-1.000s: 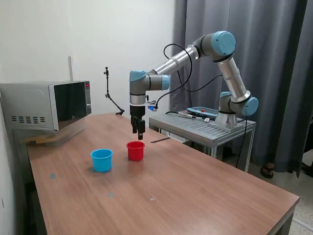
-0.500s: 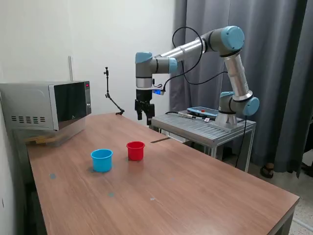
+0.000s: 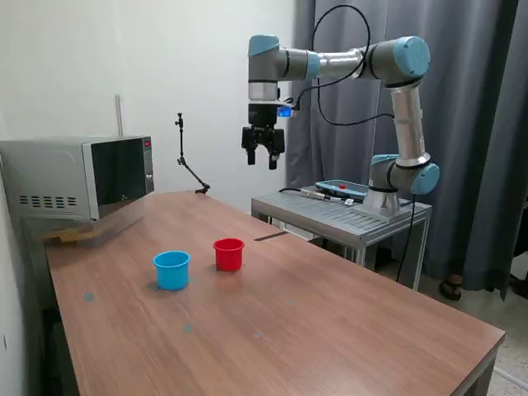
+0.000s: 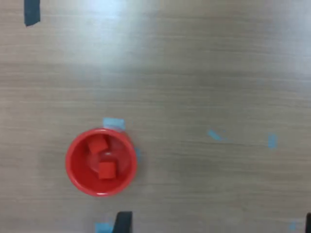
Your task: Place red objects in the red bin, and blue objects in the blue bin.
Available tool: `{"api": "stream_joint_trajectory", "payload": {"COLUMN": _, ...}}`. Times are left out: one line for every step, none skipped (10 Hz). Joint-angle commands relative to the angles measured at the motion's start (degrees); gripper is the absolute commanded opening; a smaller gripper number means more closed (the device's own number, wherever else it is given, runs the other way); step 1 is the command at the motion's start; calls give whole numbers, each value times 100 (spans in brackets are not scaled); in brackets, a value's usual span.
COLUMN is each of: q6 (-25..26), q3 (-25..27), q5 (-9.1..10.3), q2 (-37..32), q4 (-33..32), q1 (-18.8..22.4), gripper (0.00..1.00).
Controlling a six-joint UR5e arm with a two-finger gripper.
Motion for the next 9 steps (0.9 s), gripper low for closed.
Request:
{"api": "stream_joint_trajectory", "payload": {"q6": -45, "q3": -48, "q5": 143, "q2": -452, "q4": 621, "q1": 47, "gripper": 100}}
{"api": "stream_joint_trajectory", "payload": {"q6": -71, "q3": -5, "q5": 151, "q2": -707, "q4": 799, "q1": 108, "gripper": 100}}
{"api": "stream_joint_trajectory", "payload": {"q6": -80, "q3": 22, "q5": 152, "q2": -970, "q4": 835, "q1": 100, "gripper": 100}}
{"api": "stream_joint_trajectory", "payload": {"q6": -71, "q3": 22, "q5": 152, "q2": -1060, "q4": 957, "q1": 117, "gripper": 100}}
{"api": "stream_joint_trajectory", "payload": {"q6": -54, "q3": 22, "q5": 143, "q2": -1095, "q4": 1133, "q1": 126, "gripper": 100}}
{"api": "stream_joint_trajectory", "payload": {"q6": -45, "q3": 39, "q5": 151, "q2": -1287, "q4": 1143, "q1": 143, "gripper": 100}}
{"api": "stream_joint_trajectory", "payload": {"q6": -45, "q3": 240, "q5": 152, "q2": -1507, "q4": 1143, "q1": 161, "gripper": 100}}
{"api": "stream_joint_trajectory", "payload": {"q6": -27, "q3": 477, "q5": 143, "q2": -1753, "q4": 1169, "q1": 170, "gripper": 100}}
{"api": "stream_joint_trajectory", "payload": {"q6": 8, "q3": 618, "q5": 143, "q2": -1964, "q4": 1291, "q1": 309, "gripper": 100}}
